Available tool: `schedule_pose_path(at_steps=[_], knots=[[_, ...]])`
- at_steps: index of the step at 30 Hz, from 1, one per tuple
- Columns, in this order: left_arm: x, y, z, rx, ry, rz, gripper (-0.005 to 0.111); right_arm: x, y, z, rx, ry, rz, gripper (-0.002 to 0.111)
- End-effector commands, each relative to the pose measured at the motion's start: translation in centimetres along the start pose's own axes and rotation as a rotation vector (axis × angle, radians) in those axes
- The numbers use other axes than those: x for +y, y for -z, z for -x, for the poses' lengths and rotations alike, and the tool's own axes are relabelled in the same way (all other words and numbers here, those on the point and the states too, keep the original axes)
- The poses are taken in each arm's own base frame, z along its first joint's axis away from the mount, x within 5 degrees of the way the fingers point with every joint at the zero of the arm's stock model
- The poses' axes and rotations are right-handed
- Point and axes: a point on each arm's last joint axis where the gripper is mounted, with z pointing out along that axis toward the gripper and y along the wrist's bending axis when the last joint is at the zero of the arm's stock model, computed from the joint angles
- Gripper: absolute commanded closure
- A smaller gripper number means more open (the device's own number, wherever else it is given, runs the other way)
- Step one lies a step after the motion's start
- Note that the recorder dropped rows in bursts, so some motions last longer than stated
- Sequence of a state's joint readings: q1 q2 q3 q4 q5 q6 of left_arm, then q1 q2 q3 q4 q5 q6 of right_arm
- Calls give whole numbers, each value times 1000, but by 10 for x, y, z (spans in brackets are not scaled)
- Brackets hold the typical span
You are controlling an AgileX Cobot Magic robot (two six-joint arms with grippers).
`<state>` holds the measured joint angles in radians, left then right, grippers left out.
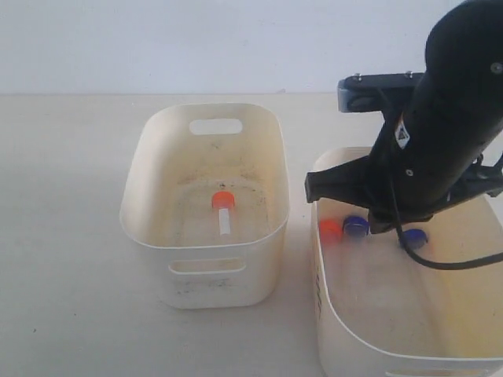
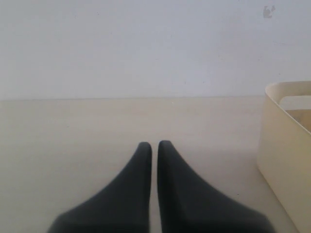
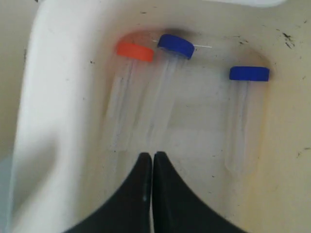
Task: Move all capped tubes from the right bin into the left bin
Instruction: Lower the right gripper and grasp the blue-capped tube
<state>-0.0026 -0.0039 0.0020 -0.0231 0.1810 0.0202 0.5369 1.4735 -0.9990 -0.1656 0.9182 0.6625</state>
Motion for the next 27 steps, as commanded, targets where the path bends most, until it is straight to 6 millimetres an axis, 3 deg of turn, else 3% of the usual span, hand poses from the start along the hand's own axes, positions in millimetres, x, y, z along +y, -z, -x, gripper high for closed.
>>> schedule_pose_path(at_steps=[1,16,27], knots=[[0,0,1,-5,7,-8,103,-11,-16,-2,46,-24,-37,108],[0,0,1,-5,7,-8,103,-13,-67,5,88,-35,-57,108],[0,0,1,-5,7,-8,103,-30,-72,14,84,-35,-76,108]])
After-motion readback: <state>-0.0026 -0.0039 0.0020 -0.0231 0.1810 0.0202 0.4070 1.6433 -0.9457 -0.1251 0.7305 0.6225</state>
